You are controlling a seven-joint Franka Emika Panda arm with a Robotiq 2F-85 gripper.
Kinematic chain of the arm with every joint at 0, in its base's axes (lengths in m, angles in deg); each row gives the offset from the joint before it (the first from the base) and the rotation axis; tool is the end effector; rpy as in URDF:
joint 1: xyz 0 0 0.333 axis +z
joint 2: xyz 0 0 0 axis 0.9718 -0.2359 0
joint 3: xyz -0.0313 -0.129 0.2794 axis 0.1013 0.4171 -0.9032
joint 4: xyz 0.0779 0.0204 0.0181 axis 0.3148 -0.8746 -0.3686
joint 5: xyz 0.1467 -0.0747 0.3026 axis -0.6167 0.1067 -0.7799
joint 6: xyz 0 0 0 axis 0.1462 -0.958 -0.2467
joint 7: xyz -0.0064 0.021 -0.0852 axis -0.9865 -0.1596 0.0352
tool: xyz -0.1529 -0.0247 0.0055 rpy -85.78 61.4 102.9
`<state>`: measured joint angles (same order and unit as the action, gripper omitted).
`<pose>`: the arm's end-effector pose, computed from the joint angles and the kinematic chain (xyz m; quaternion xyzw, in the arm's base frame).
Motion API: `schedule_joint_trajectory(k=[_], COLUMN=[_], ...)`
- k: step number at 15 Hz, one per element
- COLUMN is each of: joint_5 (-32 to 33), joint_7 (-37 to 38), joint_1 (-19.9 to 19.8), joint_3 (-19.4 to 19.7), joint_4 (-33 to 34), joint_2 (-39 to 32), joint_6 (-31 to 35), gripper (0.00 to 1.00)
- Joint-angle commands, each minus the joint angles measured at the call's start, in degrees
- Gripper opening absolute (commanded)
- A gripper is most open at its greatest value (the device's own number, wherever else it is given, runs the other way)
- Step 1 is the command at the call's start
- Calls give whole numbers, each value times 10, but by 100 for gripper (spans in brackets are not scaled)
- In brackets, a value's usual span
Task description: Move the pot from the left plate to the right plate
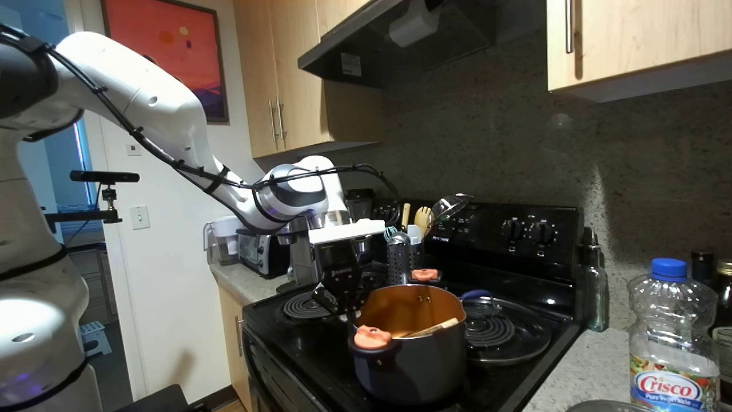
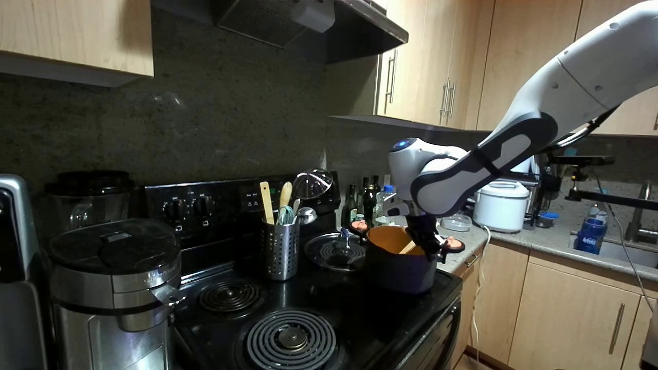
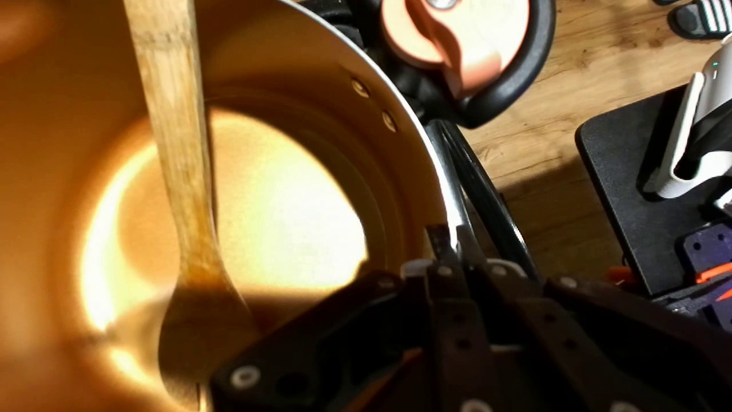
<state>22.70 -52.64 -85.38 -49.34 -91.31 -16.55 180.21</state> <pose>0.3925 -0.1816 0.3521 0.7966 0.5571 -0.1843 0.1453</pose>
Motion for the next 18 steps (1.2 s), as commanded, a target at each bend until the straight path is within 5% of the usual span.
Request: schedule_joint_trajectory(k=[1,3,4,6,14,18], joint_5=[-1,-3,-4,-5,-6,10], joint_7=[12,10,9,8,7,10], joint_1=[1,1,1,1,0,3], joint_3=[1,2,3,3,5,-3], joint_4=[-5,-4,-4,-4,-3,-9], joint_2=[9,8,8,7,8,39], joint_6=[4,4,5,5,4,-7], gripper=[4,5,30,36,96,100])
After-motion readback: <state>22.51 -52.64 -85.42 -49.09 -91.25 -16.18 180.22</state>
